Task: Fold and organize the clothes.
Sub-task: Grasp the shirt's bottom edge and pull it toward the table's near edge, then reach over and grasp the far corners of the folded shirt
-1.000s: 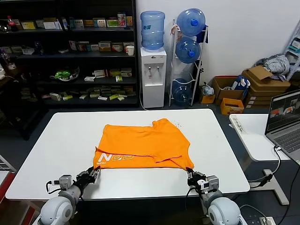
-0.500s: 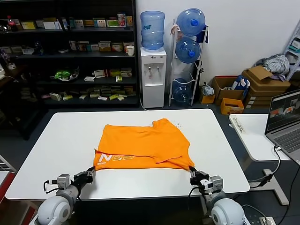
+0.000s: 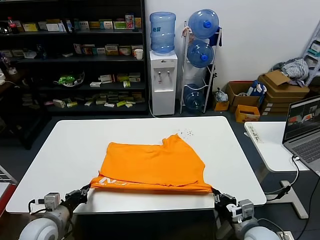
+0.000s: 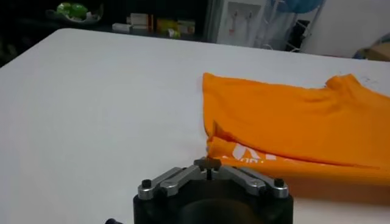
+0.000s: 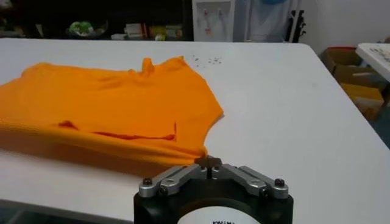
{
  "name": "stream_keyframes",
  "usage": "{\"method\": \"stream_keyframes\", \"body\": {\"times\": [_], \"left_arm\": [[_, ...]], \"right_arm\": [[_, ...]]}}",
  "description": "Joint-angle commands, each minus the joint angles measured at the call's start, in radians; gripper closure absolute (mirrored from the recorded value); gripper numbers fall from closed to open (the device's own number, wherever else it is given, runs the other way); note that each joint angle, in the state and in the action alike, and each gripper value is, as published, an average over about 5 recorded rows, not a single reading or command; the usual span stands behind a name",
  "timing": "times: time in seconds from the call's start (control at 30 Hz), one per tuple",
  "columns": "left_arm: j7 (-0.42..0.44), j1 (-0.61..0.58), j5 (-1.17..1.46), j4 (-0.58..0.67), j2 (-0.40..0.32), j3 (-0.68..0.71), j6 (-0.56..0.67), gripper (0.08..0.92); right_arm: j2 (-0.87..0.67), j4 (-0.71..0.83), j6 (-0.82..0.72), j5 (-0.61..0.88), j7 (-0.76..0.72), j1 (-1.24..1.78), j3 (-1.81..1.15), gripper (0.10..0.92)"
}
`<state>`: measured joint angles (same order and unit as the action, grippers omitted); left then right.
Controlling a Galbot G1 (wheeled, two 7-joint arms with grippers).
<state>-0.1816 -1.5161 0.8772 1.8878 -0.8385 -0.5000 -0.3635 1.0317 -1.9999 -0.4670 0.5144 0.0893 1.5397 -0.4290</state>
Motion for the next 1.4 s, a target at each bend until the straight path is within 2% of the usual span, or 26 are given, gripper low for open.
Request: {"method": "stream_keyframes", "body": {"times": [0.03,0.13,0.27,0.37,0.53,0.77,0.87,0.97,1.1,1.4], "left_arm": [[-0.045,-0.185,0.035,0.132,0.005,-0.068,-0.021,0.906],[-0.067,-0.184,0.037,0.153,0.002,-0.078,-0.029,0.865],[-0.101,-0.176,0.051,0.203,0.024,-0.106,-0.044,0.751],[-0.101,-0.126,0.063,0.206,0.056,-0.121,-0.029,0.664],[-0.015,0.130,0.075,0.056,0.078,-0.052,0.060,0.526],[0.067,0.546,0.079,-0.278,0.049,0.216,0.067,0.318],[0.095,0.659,0.078,-0.401,0.037,0.313,0.060,0.237],[0.114,0.729,0.074,-0.505,0.014,0.372,0.047,0.189],[0.125,0.788,0.066,-0.624,-0.033,0.408,0.040,0.178],[0.120,0.849,0.048,-0.696,-0.103,0.457,0.029,0.177]], "right_arm": [[-0.027,-0.068,-0.020,0.009,0.011,0.090,-0.042,0.893],[-0.029,-0.076,-0.008,0.015,0.027,0.063,-0.046,0.835],[-0.044,-0.090,0.006,0.060,0.048,-0.017,-0.054,0.715],[-0.051,-0.070,0.027,0.092,0.062,-0.135,-0.032,0.628],[0.013,0.132,0.049,0.092,0.083,-0.472,0.114,0.489],[0.205,0.525,0.039,0.076,0.098,-0.874,0.323,0.283],[0.286,0.689,0.038,0.052,0.085,-0.960,0.348,0.223],[0.345,0.822,0.042,0.016,0.061,-1.009,0.351,0.205],[0.395,0.952,0.037,-0.020,0.030,-1.049,0.353,0.203],[0.430,1.014,-0.061,-0.022,0.043,-1.060,0.371,0.203]]}}
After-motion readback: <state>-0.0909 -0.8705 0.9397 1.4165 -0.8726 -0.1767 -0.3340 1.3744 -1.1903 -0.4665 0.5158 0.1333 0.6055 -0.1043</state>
